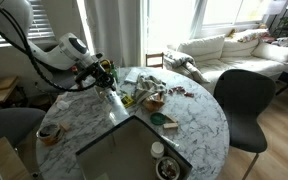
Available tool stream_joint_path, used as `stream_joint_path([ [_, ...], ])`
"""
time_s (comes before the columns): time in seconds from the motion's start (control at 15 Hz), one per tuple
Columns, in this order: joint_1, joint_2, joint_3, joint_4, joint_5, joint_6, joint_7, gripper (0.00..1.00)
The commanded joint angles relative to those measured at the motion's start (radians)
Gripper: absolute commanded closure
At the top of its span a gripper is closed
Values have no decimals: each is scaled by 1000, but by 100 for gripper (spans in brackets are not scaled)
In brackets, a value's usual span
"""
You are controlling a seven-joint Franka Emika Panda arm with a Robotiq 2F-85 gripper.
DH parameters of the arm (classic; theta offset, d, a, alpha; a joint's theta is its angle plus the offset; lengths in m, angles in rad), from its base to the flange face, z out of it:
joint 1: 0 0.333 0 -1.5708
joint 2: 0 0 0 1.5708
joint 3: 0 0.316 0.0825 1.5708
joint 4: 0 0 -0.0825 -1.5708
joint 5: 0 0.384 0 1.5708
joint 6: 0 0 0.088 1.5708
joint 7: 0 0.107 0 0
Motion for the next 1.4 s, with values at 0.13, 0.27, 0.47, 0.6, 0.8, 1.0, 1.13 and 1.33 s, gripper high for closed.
stream_joint_path([
  [0.13, -31, -135, -33, -144, -2, 193, 43, 98],
  [0.27, -40, -161, -45, -169, -10, 278, 58, 98],
  [0.47, -56, -188, -57, -199, -19, 391, 67, 98],
  [0.6, -67, -195, -58, -219, -7, 447, 31, 98],
  [0.8, -82, -215, -51, -266, 11, 515, -30, 98],
  [1.0, -66, -184, -56, -228, -2, 491, -2, 93],
  [1.13, -66, -183, -56, -223, -2, 491, -2, 93],
  [1.33, -66, -183, -56, -221, -2, 491, -2, 98],
])
